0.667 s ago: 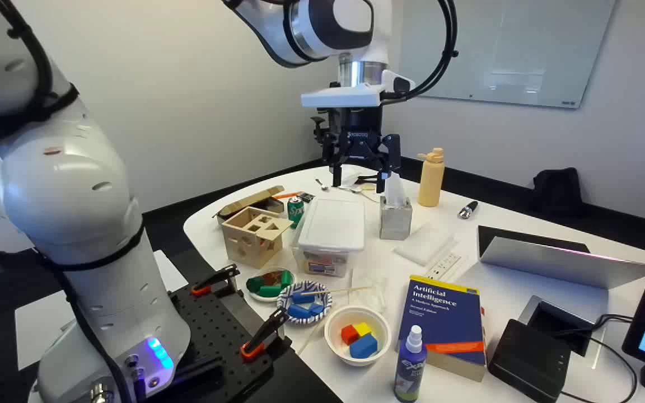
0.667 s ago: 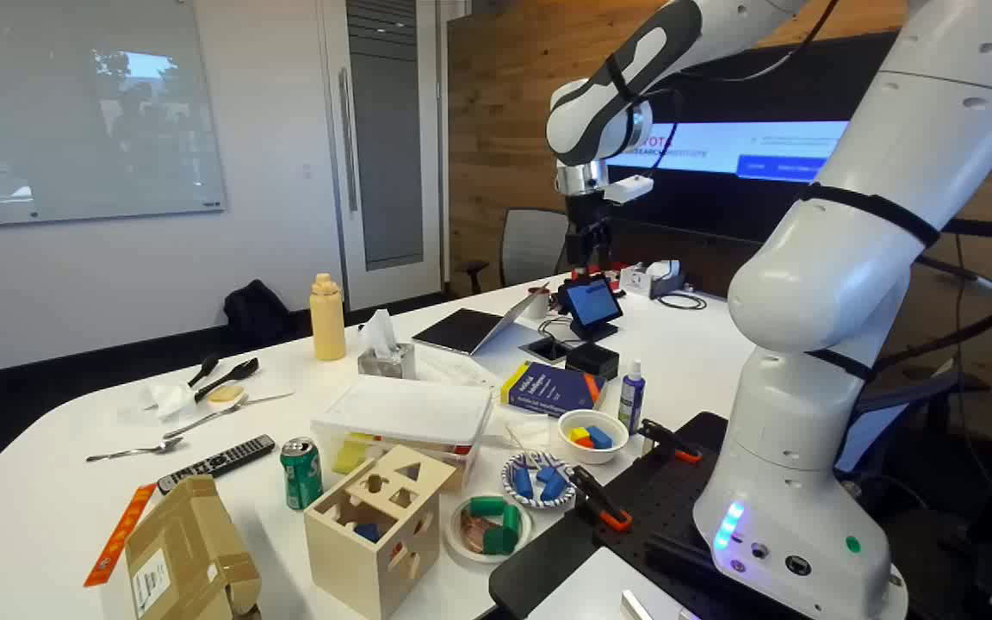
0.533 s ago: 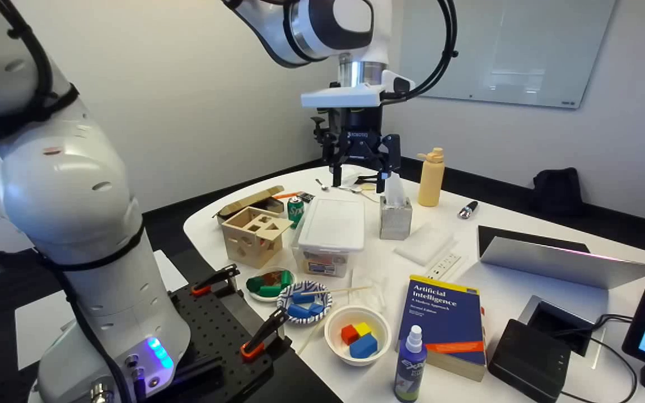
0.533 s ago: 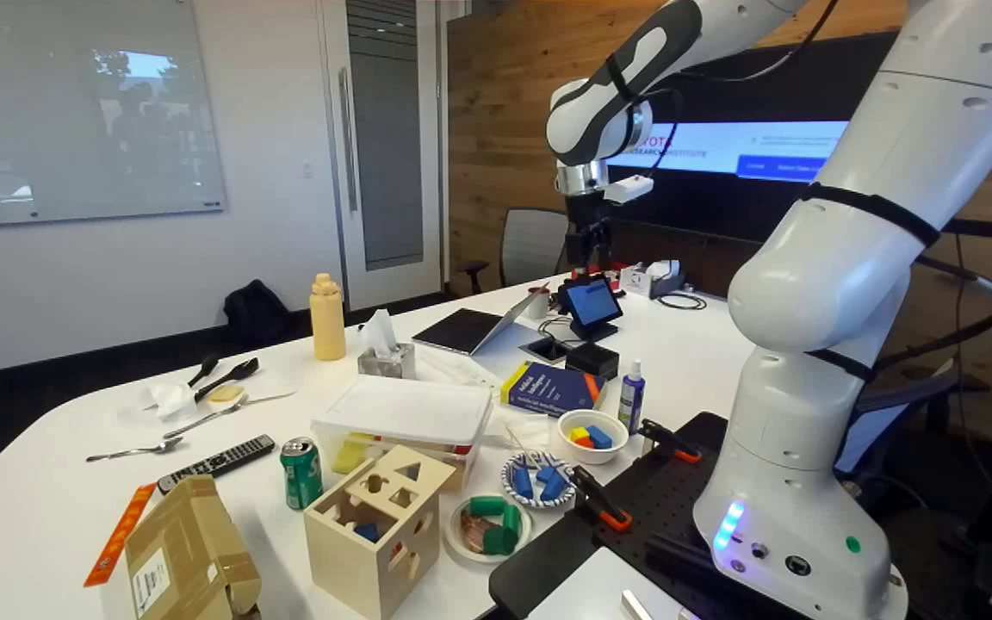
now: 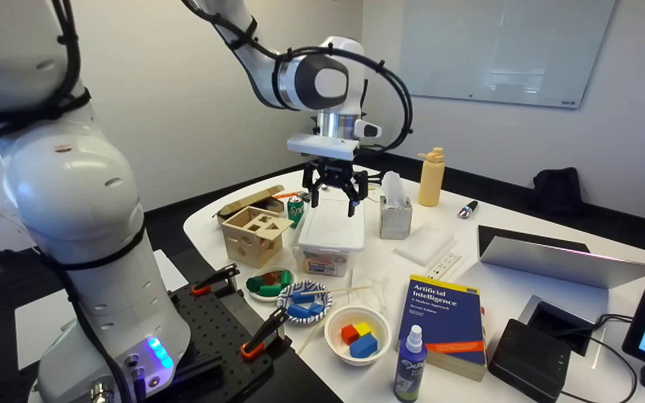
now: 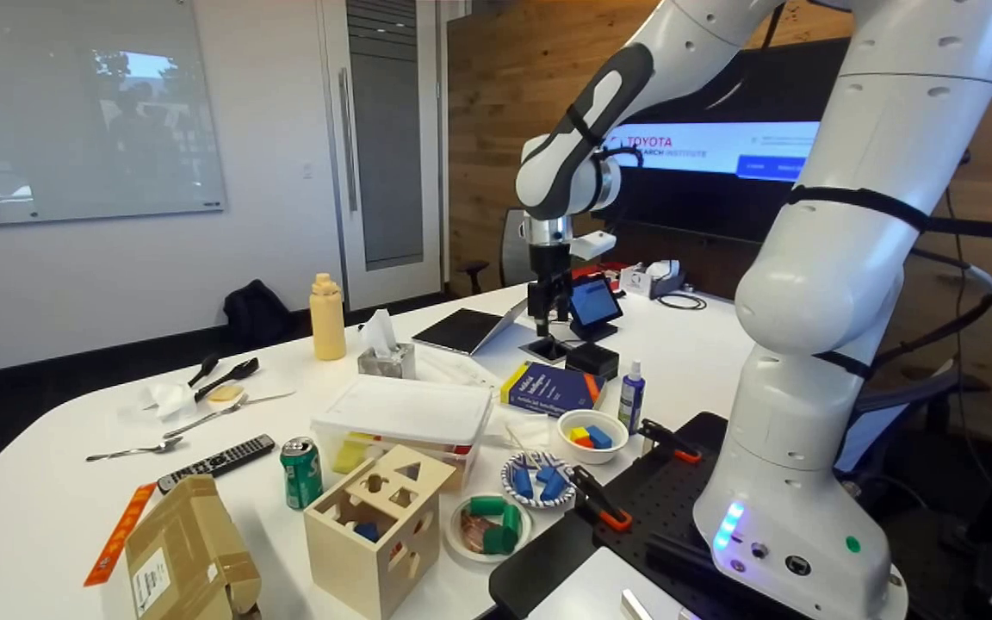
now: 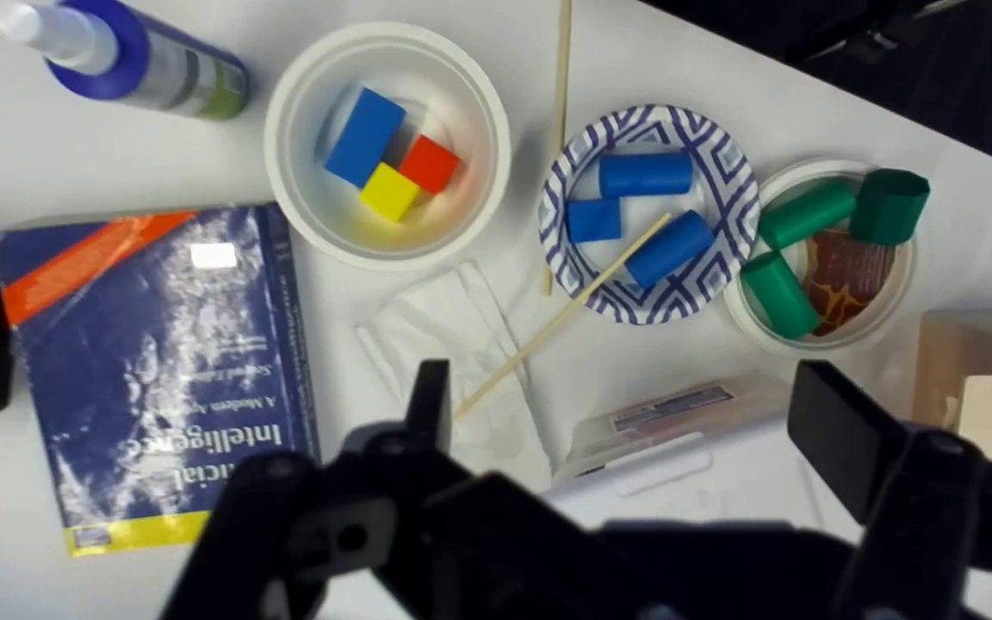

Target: Push the lid on the container

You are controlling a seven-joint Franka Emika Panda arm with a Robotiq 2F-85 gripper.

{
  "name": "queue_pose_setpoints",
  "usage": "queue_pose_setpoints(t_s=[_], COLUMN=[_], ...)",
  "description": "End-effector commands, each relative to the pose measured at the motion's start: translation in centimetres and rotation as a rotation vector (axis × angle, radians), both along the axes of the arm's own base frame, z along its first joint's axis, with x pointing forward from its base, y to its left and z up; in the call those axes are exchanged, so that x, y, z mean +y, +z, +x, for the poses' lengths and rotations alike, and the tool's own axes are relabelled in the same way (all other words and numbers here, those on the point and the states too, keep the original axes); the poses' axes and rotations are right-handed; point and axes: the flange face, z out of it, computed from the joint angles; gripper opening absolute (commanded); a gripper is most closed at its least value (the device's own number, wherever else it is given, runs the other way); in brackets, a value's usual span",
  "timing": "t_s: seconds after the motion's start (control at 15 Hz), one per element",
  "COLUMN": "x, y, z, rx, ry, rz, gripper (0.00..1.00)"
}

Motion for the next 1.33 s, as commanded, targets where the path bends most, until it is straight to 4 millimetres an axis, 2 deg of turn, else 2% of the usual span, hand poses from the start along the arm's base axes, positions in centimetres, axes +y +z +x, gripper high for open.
queue_pose_setpoints(t_s=[0.0,0.27,0.53,0.87,1.27], x=[2.8,5.2,6.9,7.8,7.8], y=[-5.4,-10.5,-14.5,-17.4,-18.9], z=[1.2,2.4,3.7,5.9,8.2], rx=[-0.016,-0.004,0.029,0.046,0.040], ry=[0.057,0.115,0.157,0.177,0.203], rz=[0.026,0.022,0.030,0.032,0.022], gripper=[1.00,1.00,1.00,1.00,1.00])
